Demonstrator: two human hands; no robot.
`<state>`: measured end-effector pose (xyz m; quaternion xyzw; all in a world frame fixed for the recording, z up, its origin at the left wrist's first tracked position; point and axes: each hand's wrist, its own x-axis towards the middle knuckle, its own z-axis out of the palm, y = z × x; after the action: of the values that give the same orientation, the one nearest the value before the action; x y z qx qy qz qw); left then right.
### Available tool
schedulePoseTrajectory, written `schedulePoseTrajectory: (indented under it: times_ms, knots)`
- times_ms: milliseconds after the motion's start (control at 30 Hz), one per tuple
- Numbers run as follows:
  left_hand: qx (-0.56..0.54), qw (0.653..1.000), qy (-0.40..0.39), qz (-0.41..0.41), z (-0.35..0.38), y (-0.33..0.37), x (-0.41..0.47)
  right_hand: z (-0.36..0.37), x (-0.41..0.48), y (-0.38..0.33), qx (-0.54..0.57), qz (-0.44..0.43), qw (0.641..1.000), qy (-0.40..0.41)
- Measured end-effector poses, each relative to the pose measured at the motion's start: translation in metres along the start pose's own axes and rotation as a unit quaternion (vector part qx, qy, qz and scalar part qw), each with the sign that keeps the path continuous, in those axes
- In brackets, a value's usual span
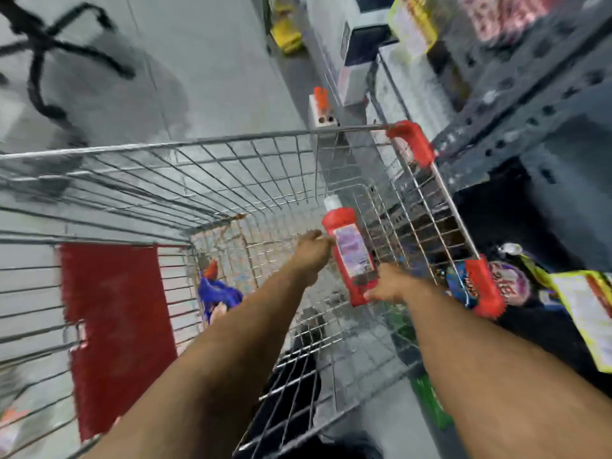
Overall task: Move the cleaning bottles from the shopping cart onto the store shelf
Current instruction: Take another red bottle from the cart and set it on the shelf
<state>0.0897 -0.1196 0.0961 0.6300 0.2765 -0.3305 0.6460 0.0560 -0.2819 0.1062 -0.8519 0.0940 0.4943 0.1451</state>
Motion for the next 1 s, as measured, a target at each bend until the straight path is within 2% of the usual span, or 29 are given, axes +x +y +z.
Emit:
schedulePoseTrajectory:
  times_ms: [67, 167, 267, 400, 500, 567, 733, 900, 1000]
  knots:
    - [-0.013, 1.000, 0.002, -0.005, 0.012, -0.005, 0.025, 0.007, 0.021, 0.001, 0.024, 0.022, 0.999, 0.001]
    - [0.050, 0.998, 0.029, -0.017, 0.025, -0.011, 0.054, 0.019, 0.045, -0.004, 0.101, 0.070, 0.992, 0.039]
    - [0.044, 0.998, 0.024, -0.036, 0.028, -0.015, 0.075, 0.029, 0.061, -0.007, 0.159, 0.114, 0.978, 0.067]
    - [0.085, 0.995, 0.010, -0.043, 0.021, -0.017, 0.095, 0.037, 0.072, -0.009, 0.139, 0.134, 0.975, 0.111]
    - [0.098, 0.994, -0.003, -0.052, 0.019, -0.016, 0.098, 0.033, 0.072, -0.009, 0.238, 0.154, 0.954, 0.096]
    - [0.072, 0.996, -0.027, -0.054, 0.017, -0.014, 0.092, 0.030, 0.068, -0.007, 0.270, 0.147, 0.948, 0.085]
    - [-0.002, 0.995, -0.088, -0.047, 0.006, -0.009, 0.053, 0.022, 0.040, -0.005, 0.200, 0.077, 0.976, 0.050]
    - [-0.050, 0.998, -0.037, -0.026, -0.005, 0.013, 0.006, 0.013, -0.005, -0.024, 0.164, 0.021, 0.986, 0.015]
    - [-0.034, 0.999, -0.009, 0.023, -0.002, 0.037, -0.036, 0.011, -0.047, -0.035, 0.179, -0.013, 0.981, 0.075]
